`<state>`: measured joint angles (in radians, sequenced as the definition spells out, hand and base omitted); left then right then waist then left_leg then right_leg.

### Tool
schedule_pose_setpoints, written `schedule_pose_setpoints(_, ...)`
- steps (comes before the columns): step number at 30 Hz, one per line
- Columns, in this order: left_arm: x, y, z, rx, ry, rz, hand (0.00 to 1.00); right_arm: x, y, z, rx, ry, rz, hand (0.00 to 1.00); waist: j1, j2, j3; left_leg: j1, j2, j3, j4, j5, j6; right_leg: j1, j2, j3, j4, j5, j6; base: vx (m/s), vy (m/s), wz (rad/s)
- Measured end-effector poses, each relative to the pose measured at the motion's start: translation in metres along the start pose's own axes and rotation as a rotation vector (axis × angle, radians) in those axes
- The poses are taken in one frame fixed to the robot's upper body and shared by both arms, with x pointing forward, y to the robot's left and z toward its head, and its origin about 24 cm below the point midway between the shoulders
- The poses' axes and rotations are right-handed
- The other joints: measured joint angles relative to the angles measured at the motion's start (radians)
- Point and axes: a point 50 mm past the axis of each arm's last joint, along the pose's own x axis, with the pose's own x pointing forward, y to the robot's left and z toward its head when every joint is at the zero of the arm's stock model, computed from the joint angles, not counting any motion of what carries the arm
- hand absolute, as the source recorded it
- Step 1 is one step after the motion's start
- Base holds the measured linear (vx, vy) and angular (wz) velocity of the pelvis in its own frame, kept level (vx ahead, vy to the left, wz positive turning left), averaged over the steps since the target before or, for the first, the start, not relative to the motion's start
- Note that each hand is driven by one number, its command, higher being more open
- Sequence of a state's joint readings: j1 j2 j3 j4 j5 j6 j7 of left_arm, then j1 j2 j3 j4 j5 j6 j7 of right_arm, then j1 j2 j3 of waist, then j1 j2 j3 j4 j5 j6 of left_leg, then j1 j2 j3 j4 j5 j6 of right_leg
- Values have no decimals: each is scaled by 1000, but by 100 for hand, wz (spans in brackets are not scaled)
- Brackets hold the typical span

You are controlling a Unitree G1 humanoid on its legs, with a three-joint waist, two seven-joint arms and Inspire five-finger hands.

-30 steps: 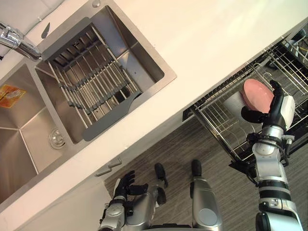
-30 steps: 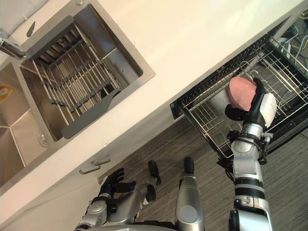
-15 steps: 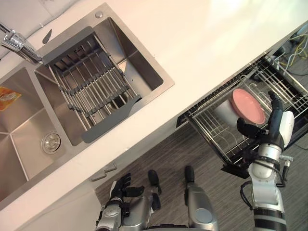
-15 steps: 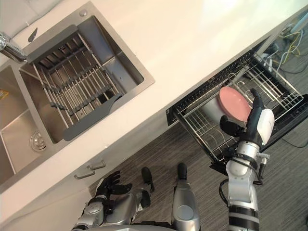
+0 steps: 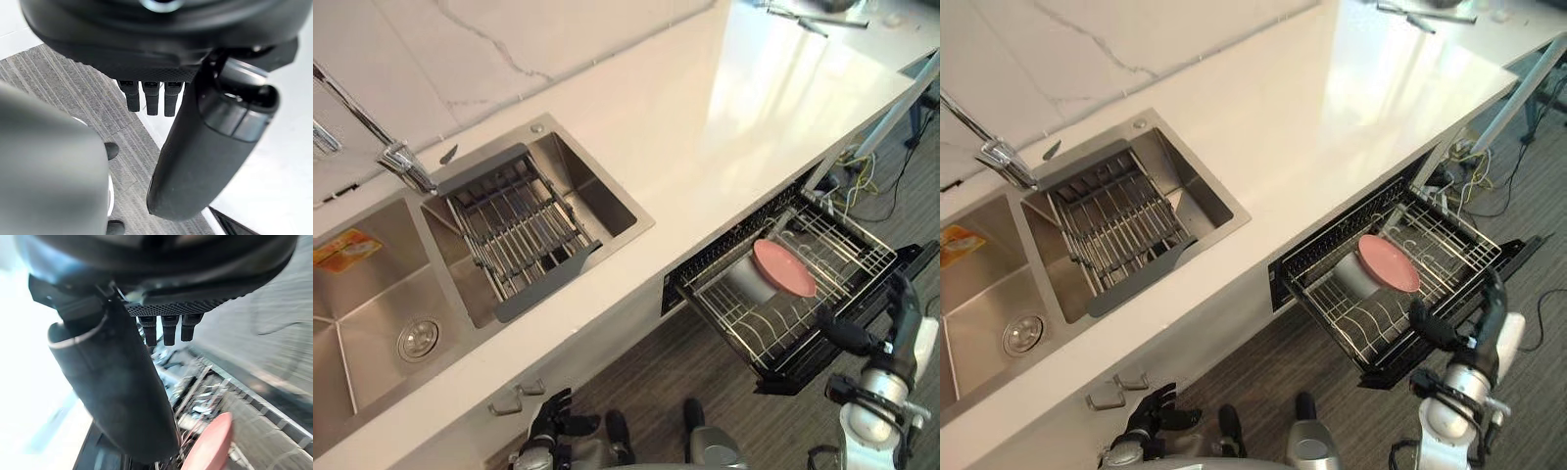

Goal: Walk over to the sink, pick up the cup, carry it to the dishwasher, place the cup inside the dishwasher, then close the dishwasher door

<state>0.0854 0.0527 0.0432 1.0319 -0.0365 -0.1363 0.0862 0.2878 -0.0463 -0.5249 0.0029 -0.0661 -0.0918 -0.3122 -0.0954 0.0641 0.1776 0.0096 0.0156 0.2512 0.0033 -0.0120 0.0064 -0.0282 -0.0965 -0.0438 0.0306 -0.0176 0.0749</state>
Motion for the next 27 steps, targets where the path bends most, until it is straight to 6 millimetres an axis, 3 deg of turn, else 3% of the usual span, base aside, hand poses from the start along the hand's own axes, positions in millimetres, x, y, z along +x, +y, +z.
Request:
schedule_pose_setpoints(4, -2, 0, -6, -18, 18, 7, 90, -8, -8, -35, 145, 189, -55, 90, 0, 1, -27, 19, 4, 9, -7, -3, -5, 15, 4, 8, -6, 0, 0, 18, 4, -8)
schedule_pose_setpoints(12, -5, 0, -13, -54, 38, 19, 90, -24, -11, -61, 274, 324, -69, 90, 11, 4, -63, 29, 9, 26, -13, -6, -10, 16, 9, 17, -7, -2, -3, -7, 1, -5)
schedule_pose_setpoints(16, -6, -2, -14, -61, 38, 13, 90, -32, -8, -82, 430, 436, -76, 90, 26, 0, -73, 41, 10, 33, -20, -7, -10, 23, 11, 22, -7, -4, -4, -2, 4, -4)
schedule_pose_setpoints(22, -6, -3, -14, -63, 38, -5, 90, -36, 2, -96, 586, 514, -62, 90, 28, 0, -73, 44, 9, 32, -25, -7, -11, 24, 11, 20, -7, -6, -5, 0, 0, 0)
schedule_pose_setpoints(27, -6, -3, -14, -63, 38, -12, 90, -33, 12, -97, 628, 521, -16, 90, 28, 0, -73, 44, 5, 12, -31, -6, -10, 29, 7, 4, -7, -12, -4, 7, 1, 10)
